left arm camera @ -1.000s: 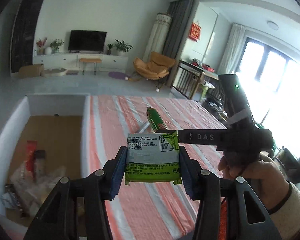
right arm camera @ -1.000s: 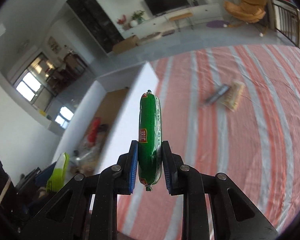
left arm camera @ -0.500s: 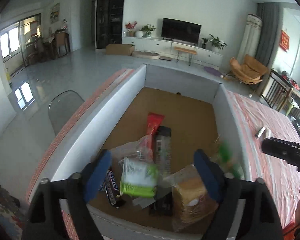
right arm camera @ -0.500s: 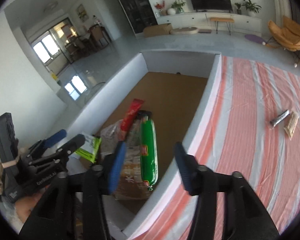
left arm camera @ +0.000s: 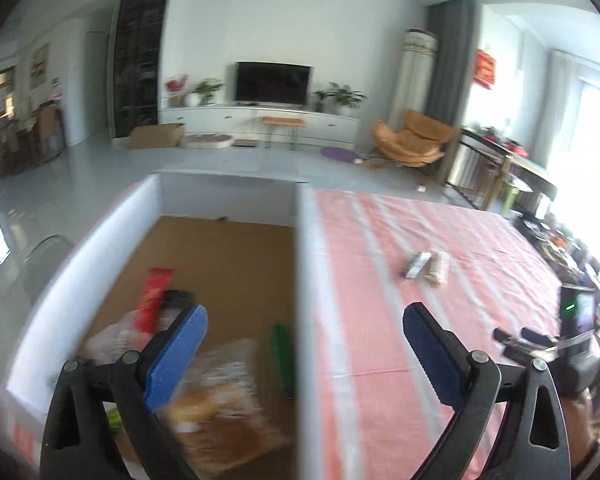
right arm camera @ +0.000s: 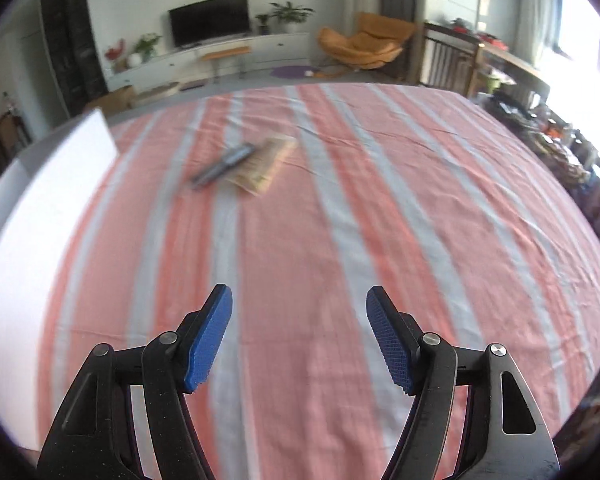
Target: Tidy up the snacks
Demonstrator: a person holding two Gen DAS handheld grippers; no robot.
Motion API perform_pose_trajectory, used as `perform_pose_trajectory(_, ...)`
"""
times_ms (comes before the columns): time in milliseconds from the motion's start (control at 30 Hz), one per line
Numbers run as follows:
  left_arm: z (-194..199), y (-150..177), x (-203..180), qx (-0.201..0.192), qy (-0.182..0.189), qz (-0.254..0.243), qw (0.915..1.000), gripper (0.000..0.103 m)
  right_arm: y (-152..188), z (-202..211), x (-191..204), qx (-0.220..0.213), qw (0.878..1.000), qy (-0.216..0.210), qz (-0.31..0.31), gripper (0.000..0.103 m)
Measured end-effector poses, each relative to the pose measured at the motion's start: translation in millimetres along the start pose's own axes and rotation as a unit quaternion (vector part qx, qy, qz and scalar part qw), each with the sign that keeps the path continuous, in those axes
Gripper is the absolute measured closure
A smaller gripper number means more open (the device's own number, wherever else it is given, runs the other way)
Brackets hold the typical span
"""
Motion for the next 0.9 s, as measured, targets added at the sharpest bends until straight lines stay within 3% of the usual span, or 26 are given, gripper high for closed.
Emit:
perform_pose_trajectory(167,16.1,8.2,-95.8,0.023,0.084,-0.066,0.994,0.004,20.9,-1.7,-63.3,-0.013,0.998,0.053,-0.045,0.03)
perform_pose_trajectory(300,9.1,25.9,-165.4,0.041,0.13,-0.112,0.9842,0.004,19.4,4.3,-79.1,-0.034,0.995,0.047,-0.086,0.03)
perform_pose_trajectory(400,-12.4,41.6,-203.2,0.041,0.12,-0.144,0.9814,0.004,29.9,1.4,-83.3,-0.017,0.994,0.06,-0.094,0.03)
perform_pose_trajectory(533,-61.7,64.0,-227.4,0.075,0.095,-0.154,0.9806,0.004,34.4,2.7,-87.2,-0.016,0.993,0.062,-0.101,0.026)
perform_pose_trajectory(733,-124.7,93.8,-219.8,0.111,0.035,-0.18,0.9768,0.004,36.8,2.7,-87.1,-0.015,0.993,0.059,-0.102,0.021)
perform_pose_trajectory(900,-130.7,98.8,-215.5,0.122,0.032,-0.173,0.9769,0.004,37.2,2.1,-86.7,-0.014,0.993,0.058,-0.101,0.019)
Point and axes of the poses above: each gripper's, at about its wrist camera, not at the fingertips, and z roughly against the way its jaws point, x to its left, y to its underside, the point moved 6 cm from there along -z, roughly the way its jaws point, and after that the axes turned 14 degrees about -y, right-handed, at the moved point
